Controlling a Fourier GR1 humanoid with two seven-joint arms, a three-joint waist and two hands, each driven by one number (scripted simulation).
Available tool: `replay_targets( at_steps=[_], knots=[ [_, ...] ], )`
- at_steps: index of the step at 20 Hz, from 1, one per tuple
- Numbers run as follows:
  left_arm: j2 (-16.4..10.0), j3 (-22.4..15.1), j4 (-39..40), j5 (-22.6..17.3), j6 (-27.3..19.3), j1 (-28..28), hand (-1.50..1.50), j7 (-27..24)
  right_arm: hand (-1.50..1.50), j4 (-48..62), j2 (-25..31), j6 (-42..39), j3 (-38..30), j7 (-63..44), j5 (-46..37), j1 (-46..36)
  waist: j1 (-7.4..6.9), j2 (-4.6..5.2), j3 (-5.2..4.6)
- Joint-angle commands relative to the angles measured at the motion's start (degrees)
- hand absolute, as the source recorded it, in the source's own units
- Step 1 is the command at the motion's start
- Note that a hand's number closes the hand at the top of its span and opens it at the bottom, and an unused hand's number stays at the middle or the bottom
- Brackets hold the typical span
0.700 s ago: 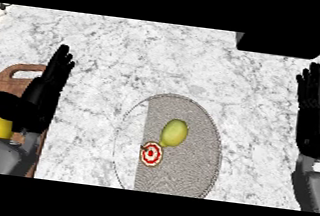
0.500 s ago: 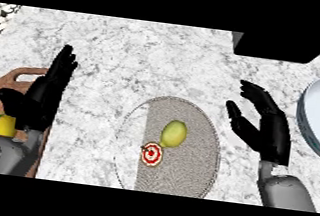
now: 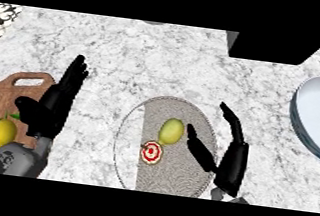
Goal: Pick the cupcake from the placemat and place it in the bowl
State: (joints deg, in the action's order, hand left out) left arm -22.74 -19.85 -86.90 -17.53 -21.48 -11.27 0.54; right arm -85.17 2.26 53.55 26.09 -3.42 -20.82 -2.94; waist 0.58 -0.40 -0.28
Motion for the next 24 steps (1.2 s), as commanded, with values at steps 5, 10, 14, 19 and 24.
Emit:
replay_targets(
  at_steps=[5,10,14,19,24],
  knots=[
    [0.21,0.56,0.25,-0.86,1.27,0.37,0.00,0.01,-1.50,-0.29,-2.20,26.23,16.82,-3.56,-16.23,6.08,0.07,-0.15,-0.09],
    [0.91,0.86,1.07,0.24,-0.31,-0.01,0.00,-0.27,-1.50,-0.07,-2.23,21.73,13.08,-11.82,-23.51,10.89,1.63,0.13,-0.35],
    [1.04,-0.32,-0.43,0.63,0.09,1.85,0.00,-0.66,-1.50,-1.48,-2.24,19.04,14.72,-19.28,-26.97,14.23,0.52,0.25,-0.27],
    [1.59,0.03,-0.04,0.83,-0.61,-0.44,0.00,1.24,-1.50,-4.75,-2.25,10.73,14.77,-31.52,-29.36,15.22,0.73,0.57,-0.24],
    [2.29,-0.68,-0.08,1.54,-0.10,0.66,0.00,-0.95,-1.50,-6.55,-2.25,3.49,16.03,-45.94,-35.07,14.66,0.00,0.59,-0.20]
  ],
)
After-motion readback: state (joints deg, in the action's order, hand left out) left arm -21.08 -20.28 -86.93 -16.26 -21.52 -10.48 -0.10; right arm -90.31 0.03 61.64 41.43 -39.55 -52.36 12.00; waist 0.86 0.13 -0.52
